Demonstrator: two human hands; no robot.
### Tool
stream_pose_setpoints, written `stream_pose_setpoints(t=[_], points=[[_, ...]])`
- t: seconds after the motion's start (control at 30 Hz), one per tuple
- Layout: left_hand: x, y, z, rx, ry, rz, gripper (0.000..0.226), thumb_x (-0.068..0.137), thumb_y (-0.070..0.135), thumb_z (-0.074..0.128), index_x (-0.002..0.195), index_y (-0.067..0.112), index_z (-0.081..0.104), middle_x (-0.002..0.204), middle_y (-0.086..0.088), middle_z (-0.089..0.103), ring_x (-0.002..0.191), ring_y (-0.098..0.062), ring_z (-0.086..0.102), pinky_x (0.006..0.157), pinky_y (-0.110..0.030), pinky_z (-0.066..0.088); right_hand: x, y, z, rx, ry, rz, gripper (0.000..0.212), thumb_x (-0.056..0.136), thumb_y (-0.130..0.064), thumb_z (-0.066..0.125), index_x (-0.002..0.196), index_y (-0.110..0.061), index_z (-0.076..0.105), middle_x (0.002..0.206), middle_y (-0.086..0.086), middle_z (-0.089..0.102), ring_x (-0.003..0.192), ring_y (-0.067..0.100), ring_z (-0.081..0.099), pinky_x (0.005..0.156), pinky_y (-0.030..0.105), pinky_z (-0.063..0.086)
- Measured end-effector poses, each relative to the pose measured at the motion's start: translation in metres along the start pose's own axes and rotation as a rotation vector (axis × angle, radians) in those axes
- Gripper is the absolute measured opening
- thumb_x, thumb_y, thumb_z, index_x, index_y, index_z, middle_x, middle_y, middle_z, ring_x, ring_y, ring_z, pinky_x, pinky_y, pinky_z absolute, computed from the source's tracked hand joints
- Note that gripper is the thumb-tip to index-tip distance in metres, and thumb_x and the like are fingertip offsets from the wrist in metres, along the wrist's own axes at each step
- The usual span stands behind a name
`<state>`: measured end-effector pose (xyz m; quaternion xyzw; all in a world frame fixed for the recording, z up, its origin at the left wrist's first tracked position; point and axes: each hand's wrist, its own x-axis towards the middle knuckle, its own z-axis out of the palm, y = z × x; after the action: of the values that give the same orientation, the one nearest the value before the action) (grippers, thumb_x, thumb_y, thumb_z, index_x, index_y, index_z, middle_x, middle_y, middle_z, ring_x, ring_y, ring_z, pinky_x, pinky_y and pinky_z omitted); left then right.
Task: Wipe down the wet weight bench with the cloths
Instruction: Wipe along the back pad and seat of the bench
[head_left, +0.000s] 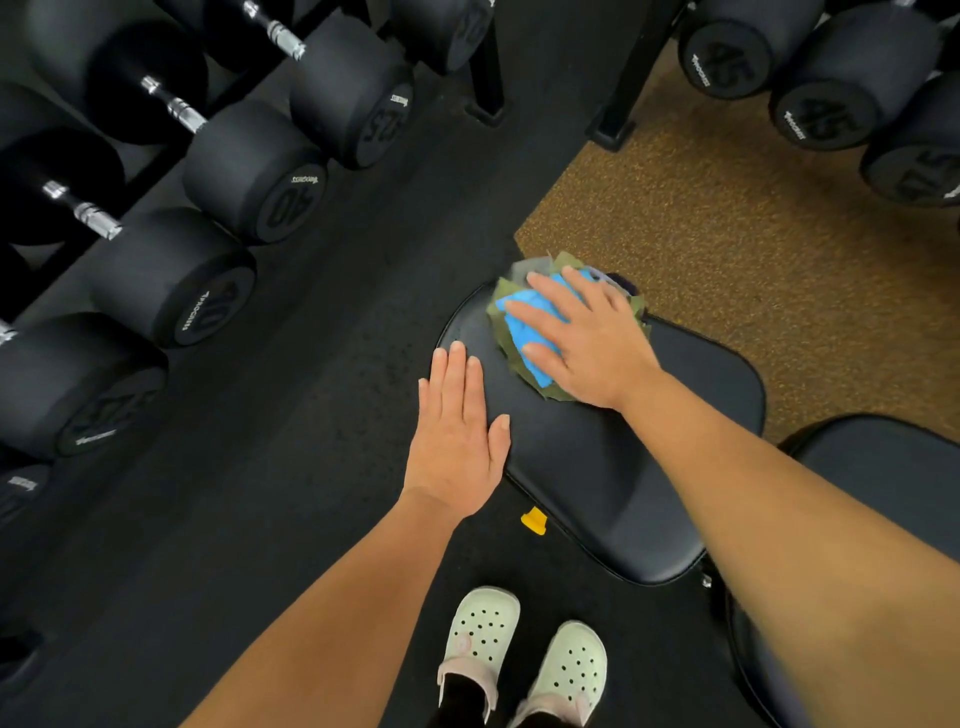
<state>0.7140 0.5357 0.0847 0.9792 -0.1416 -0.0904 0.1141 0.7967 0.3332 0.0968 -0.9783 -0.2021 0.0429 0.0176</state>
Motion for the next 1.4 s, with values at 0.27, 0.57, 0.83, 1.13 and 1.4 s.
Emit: stream_pose_setpoints(t=[0.27, 0.57, 0.83, 1.13, 1.4], points=[[0.0, -0.001, 0.002, -0.07, 0.015, 0.011, 0.068, 0.099, 0.042, 0.014, 0.151, -0.002, 0.011, 0.161, -0.018, 0.0, 0.148, -0.03, -0.008, 0.119, -0.045, 0.003, 0.052, -0.064, -0.005, 0.11, -0.045, 0.494, 0.054, 0.099, -0.048, 0.024, 0.15, -0.03, 0.027, 0.159, 0.001, 0.021, 0.144, 0.037, 0.014, 0.116, 0.053, 0.009], [-0.003, -0.018, -0.004, -0.069, -0.018, 0.086, 0.072, 0.1, 0.05, 0.017, 0.151, 0.0, 0.008, 0.162, -0.014, 0.0, 0.149, -0.025, -0.007, 0.12, -0.04, 0.005, 0.025, -0.019, -0.001, 0.018, 0.113, 0.133, 0.057, 0.087, -0.063, 0.042, 0.13, -0.03, 0.059, 0.129, 0.006, 0.058, 0.102, 0.036, 0.051, 0.085, 0.046, 0.043], [-0.006, -0.02, -0.016, -0.385, 0.075, 0.048, 0.058, 0.099, 0.023, 0.036, 0.148, -0.004, 0.022, 0.159, -0.015, 0.015, 0.148, -0.019, 0.012, 0.117, -0.021, 0.015, 0.02, -0.066, -0.001, 0.079, -0.021, -0.01, 0.064, 0.093, -0.05, 0.022, 0.147, -0.02, 0.038, 0.156, 0.002, 0.032, 0.145, 0.036, 0.021, 0.115, 0.052, 0.018], [0.007, -0.029, -0.032, -0.654, 0.275, -0.082, 0.048, 0.098, 0.02, 0.036, 0.14, -0.003, 0.043, 0.139, -0.014, 0.04, 0.122, -0.008, 0.043, 0.108, -0.017, 0.034, 0.025, -0.103, -0.006, 0.13, -0.087, 0.199, 0.062, 0.098, -0.05, 0.027, 0.153, -0.021, 0.021, 0.162, 0.002, 0.011, 0.148, 0.035, -0.004, 0.119, 0.052, 0.001], [0.018, -0.009, -0.049, -0.434, 0.212, -0.144, 0.052, 0.096, 0.031, 0.031, 0.14, 0.009, 0.049, 0.15, -0.009, 0.039, 0.142, -0.025, 0.029, 0.115, -0.041, 0.028, -0.01, -0.118, -0.009, -0.007, -0.16, -0.112, 0.078, 0.091, -0.05, 0.041, 0.154, -0.016, 0.009, 0.162, 0.006, 0.01, 0.148, 0.031, -0.013, 0.12, 0.05, 0.002]])
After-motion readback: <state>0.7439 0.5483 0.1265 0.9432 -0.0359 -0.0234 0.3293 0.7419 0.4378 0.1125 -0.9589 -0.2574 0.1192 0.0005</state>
